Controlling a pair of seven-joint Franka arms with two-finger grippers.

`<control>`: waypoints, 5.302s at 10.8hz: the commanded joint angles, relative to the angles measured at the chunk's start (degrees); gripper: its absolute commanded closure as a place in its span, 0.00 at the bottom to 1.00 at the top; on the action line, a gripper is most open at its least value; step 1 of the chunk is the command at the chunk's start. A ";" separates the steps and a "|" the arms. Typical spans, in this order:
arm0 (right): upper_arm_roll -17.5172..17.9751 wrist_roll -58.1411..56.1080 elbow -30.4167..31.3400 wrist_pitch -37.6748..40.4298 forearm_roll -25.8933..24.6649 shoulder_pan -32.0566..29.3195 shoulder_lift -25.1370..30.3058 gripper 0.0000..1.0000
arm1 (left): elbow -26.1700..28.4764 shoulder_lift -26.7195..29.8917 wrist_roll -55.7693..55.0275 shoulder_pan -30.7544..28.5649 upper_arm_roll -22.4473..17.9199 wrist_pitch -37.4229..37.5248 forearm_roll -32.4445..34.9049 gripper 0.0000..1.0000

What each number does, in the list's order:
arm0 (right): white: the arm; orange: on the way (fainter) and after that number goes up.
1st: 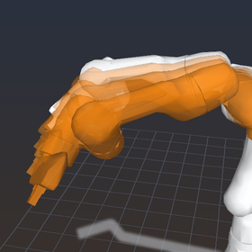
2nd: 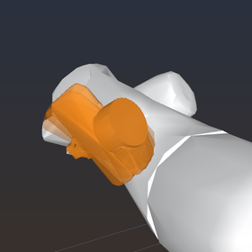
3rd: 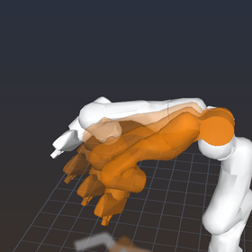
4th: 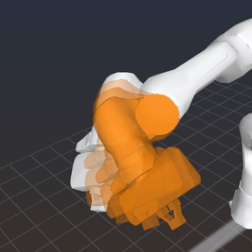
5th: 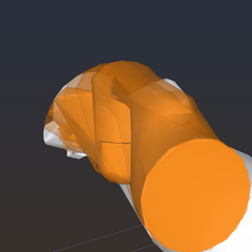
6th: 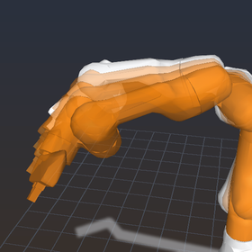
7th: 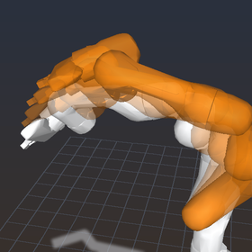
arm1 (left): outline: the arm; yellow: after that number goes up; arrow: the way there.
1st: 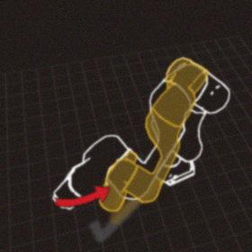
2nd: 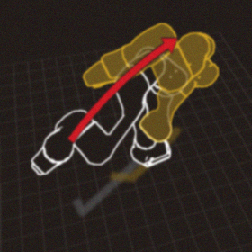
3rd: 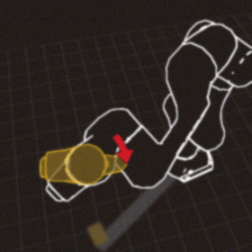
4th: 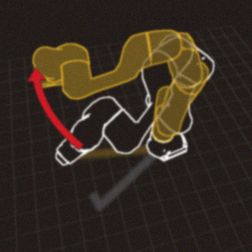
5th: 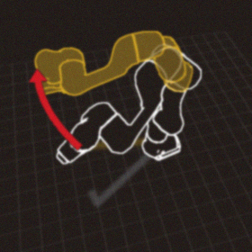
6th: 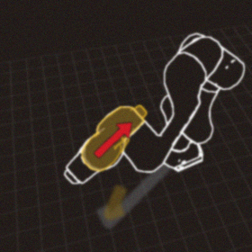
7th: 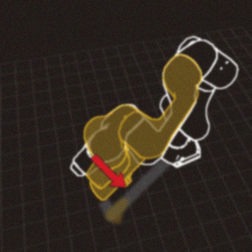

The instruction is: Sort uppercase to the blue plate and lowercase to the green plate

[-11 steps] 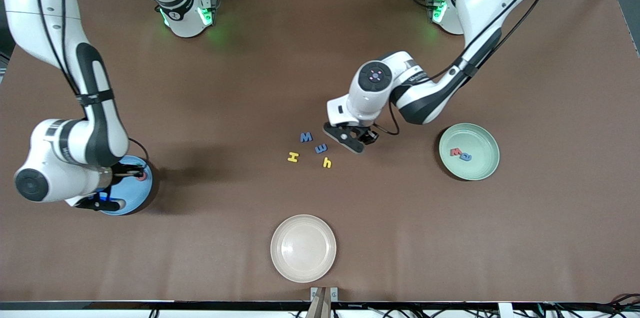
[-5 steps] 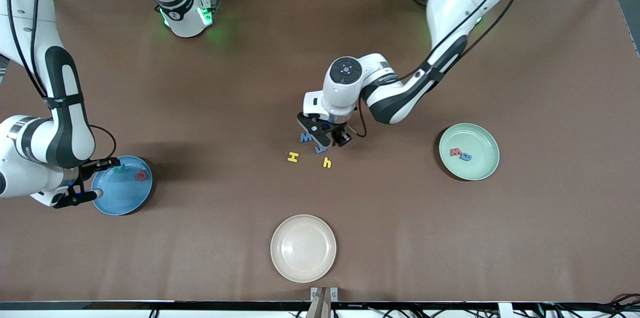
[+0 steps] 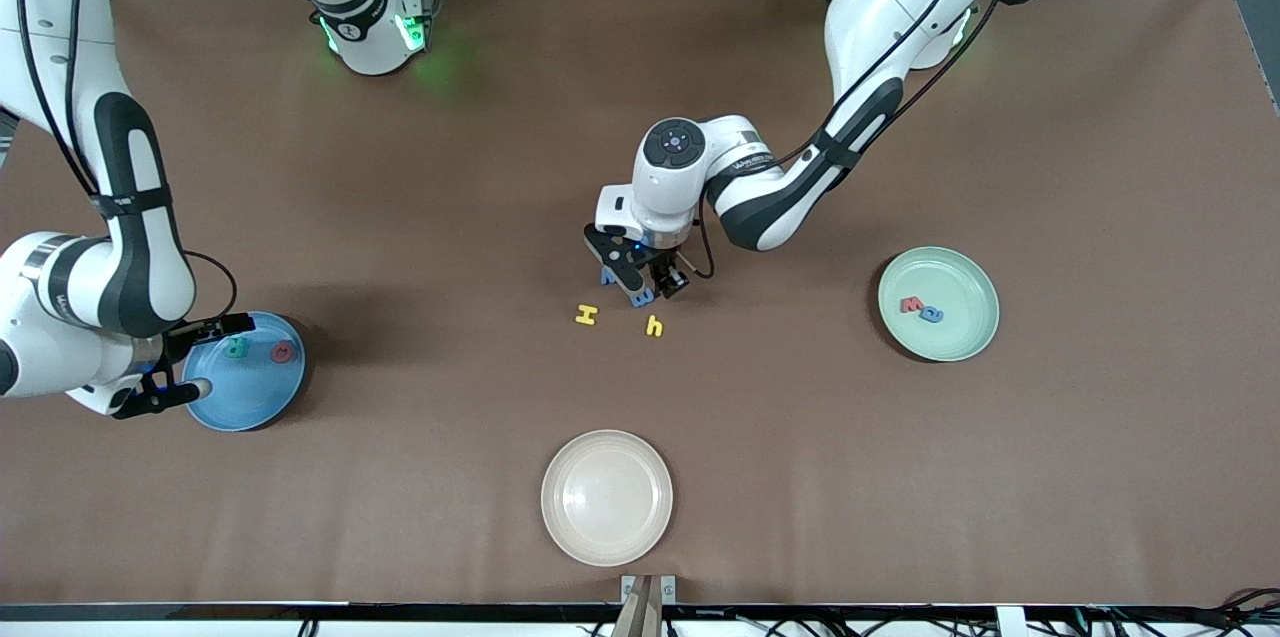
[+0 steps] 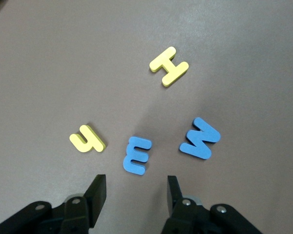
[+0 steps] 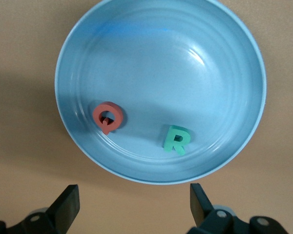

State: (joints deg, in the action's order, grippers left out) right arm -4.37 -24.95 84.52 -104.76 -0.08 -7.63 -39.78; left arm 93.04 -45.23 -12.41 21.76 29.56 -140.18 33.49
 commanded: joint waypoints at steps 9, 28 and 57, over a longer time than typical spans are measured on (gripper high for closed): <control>0.59 1.13 -0.67 0.52 0.25 0.25 -0.56 0.00 | -1.90 -3.19 4.76 4.35 -4.78 -6.25 2.89 0.41; 0.59 1.31 -0.41 0.34 1.22 0.25 -0.56 0.00 | -2.33 -5.13 3.98 4.35 -6.36 -8.97 2.81 0.40; 0.67 2.54 -0.23 0.08 1.22 0.43 -0.65 0.00 | -4.36 -7.77 3.62 3.82 -7.24 -10.64 2.10 0.51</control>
State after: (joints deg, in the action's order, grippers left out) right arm -3.85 -23.14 84.60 -104.86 0.58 -7.25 -40.29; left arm 89.98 -51.69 -8.44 25.64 22.94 -150.24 34.76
